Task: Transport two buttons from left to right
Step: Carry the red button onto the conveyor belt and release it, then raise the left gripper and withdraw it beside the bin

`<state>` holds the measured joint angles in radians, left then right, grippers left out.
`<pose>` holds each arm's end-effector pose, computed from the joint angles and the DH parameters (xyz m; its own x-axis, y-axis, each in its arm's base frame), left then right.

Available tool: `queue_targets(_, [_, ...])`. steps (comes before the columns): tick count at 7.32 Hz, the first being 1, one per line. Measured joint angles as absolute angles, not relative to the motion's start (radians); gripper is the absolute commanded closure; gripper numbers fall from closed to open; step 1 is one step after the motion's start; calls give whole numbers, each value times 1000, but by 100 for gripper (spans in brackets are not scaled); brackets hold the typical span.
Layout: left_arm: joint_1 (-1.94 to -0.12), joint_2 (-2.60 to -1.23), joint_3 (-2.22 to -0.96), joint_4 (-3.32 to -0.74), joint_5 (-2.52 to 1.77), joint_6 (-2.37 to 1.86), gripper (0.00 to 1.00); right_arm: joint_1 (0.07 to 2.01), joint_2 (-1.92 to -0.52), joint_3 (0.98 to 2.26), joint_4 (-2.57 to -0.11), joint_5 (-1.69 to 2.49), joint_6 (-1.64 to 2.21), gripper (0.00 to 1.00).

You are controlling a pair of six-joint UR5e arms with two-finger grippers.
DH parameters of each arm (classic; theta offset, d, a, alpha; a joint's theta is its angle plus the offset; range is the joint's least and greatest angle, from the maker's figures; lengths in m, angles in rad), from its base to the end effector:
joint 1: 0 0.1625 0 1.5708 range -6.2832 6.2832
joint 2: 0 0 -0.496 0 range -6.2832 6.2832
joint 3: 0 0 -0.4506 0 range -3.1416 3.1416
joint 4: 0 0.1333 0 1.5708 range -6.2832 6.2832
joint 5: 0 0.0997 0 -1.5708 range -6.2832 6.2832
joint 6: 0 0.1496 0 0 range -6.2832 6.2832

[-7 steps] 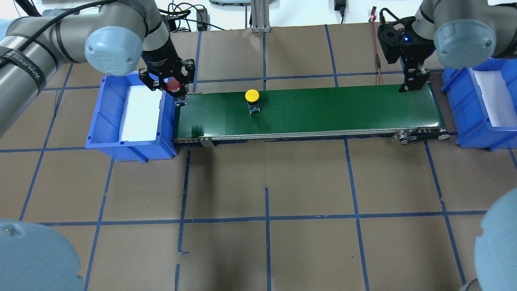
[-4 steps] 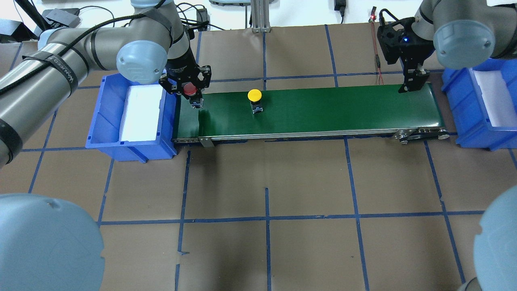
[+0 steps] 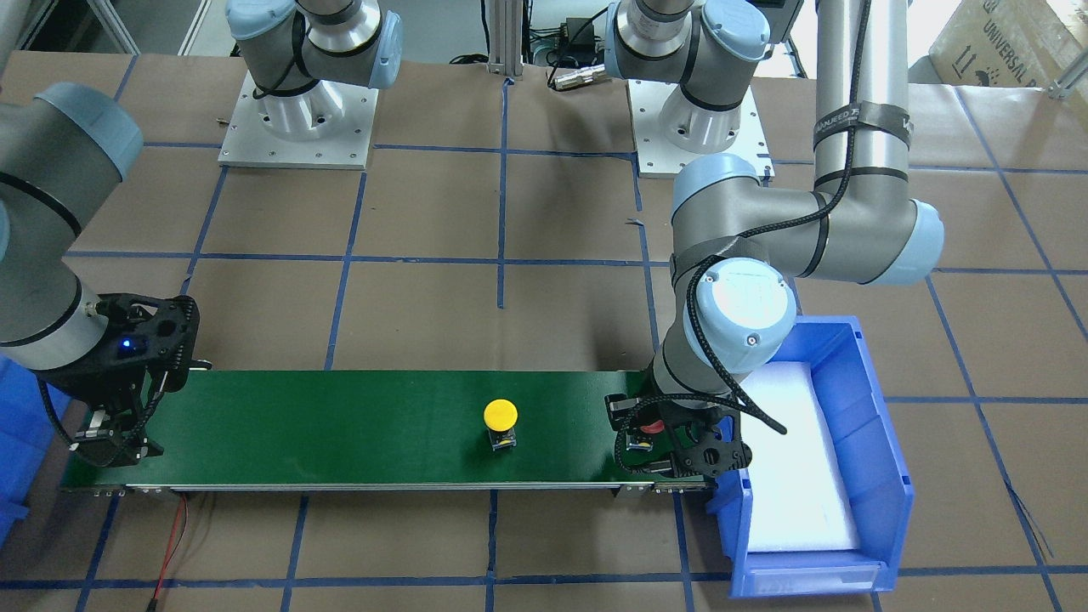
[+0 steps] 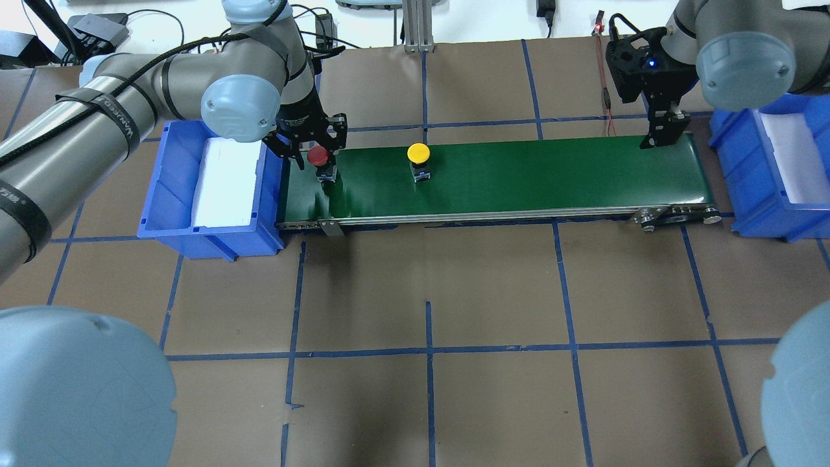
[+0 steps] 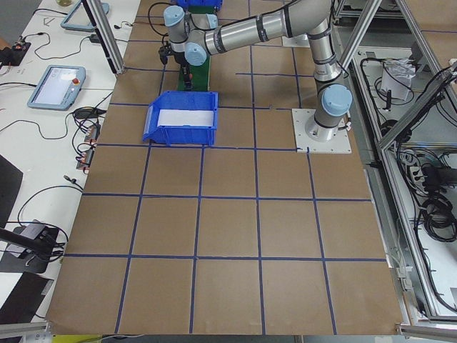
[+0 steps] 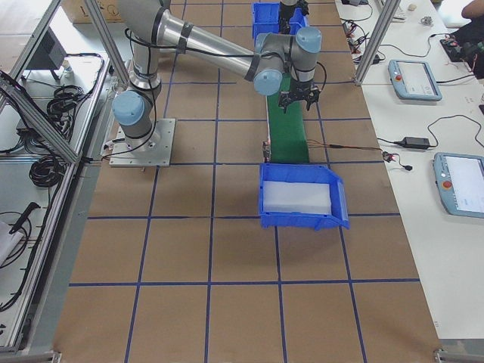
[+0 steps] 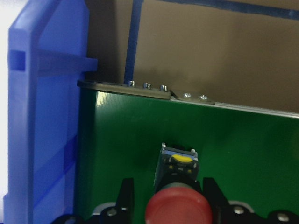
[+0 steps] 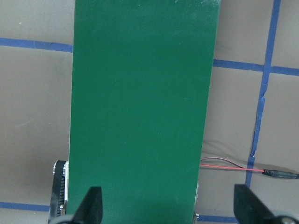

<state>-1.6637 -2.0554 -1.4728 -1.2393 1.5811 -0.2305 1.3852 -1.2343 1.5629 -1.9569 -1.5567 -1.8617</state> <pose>-0.1998 -0.7243 0.2766 -0.9904 -0.1363 -0.0226 -0.1373 0.9892 0.0513 0.0042 -0.7114 0.3417 0.1054 -0.9927 0.0591 -0.9944 -0.1054 0.0030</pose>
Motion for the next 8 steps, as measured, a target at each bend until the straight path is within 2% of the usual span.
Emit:
queue_targets(3, [-1675,-2004,-1432,-1279,1573,-239,0,1385,-1233,1563,-1957,-1556,-1862,1])
queue_targets(4, [-1673,-1975,-1410,-1319,1573,-237,0,1386,-1234,1563,-1957,-1555,-1860,13])
queue_targets(5, [-1661,-1938,-1395,-1369,1577,-224,0,1388,-1235,1564,-1957,-1554,-1859,15])
queue_targets(6, [-1628,-1886,-1390,-1439,1582,-188,0,1390,-1235,1564,-1957,-1553,-1859,0])
queue_targets(8, [-1522,-1748,-1416,-1557,1584,-59,0,1393,-1231,1567,-1952,-1558,-1840,0])
